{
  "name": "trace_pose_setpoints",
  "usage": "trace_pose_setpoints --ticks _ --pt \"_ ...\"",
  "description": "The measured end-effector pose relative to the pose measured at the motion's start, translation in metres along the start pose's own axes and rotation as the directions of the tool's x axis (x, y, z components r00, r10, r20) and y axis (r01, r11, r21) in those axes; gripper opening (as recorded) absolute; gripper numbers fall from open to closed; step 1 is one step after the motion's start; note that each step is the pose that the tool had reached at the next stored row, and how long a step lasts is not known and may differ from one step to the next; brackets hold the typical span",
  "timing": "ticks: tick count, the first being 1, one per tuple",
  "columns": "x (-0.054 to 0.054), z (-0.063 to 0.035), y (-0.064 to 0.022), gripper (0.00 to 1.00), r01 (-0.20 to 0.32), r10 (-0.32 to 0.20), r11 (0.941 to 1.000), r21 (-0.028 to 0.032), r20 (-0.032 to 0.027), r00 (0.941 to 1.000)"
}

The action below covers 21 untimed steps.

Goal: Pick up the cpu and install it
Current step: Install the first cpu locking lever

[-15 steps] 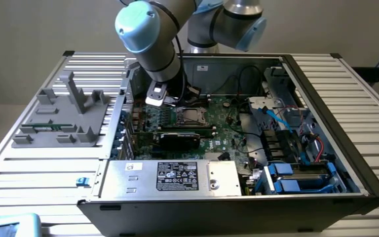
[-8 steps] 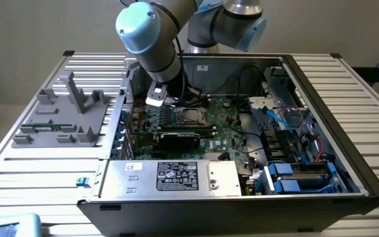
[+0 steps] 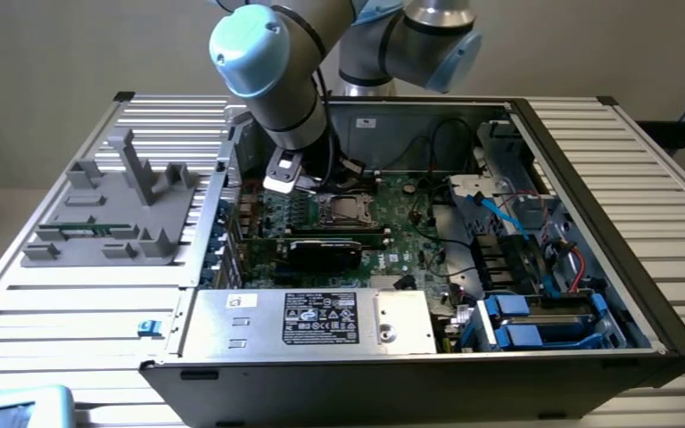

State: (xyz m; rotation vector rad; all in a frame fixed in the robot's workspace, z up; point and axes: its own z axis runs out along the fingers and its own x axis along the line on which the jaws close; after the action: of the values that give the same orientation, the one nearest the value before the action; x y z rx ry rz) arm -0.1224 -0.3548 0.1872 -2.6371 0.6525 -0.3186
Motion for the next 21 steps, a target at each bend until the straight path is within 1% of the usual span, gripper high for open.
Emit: trace_pose_setpoints --ticks 4,8,12,13,15,17,19,21 --pt "0.000 0.0006 0.0004 0.11 -0.010 0.010 1.0000 -0.0026 -0.0054 0.9999" --pt "0.000 0.0009 0.0005 0.11 -0.017 0.017 0.9998 -0.0041 -0.0095 0.9998" --pt "-0.001 0.0009 0.0006 0.11 -0.024 0.024 0.9997 -0.0052 -0.0116 0.9996" --pt "-0.001 0.0006 0.0007 0.11 -0.026 0.026 0.9996 -0.0064 -0.0099 0.9996" --pt "-0.002 -0.0008 0.0010 0.11 -0.030 0.030 0.9995 -0.0066 -0.0003 0.9995" --pt "-0.004 -0.0028 0.0014 0.11 -0.035 0.035 0.9994 -0.0051 0.0075 0.9994" --pt "-0.007 -0.0055 0.0022 0.11 -0.037 0.037 0.9993 -0.0024 0.0122 0.9992" --pt "-0.011 -0.0097 0.0027 0.11 -0.038 0.038 0.9993 -0.0022 0.0131 0.9992"
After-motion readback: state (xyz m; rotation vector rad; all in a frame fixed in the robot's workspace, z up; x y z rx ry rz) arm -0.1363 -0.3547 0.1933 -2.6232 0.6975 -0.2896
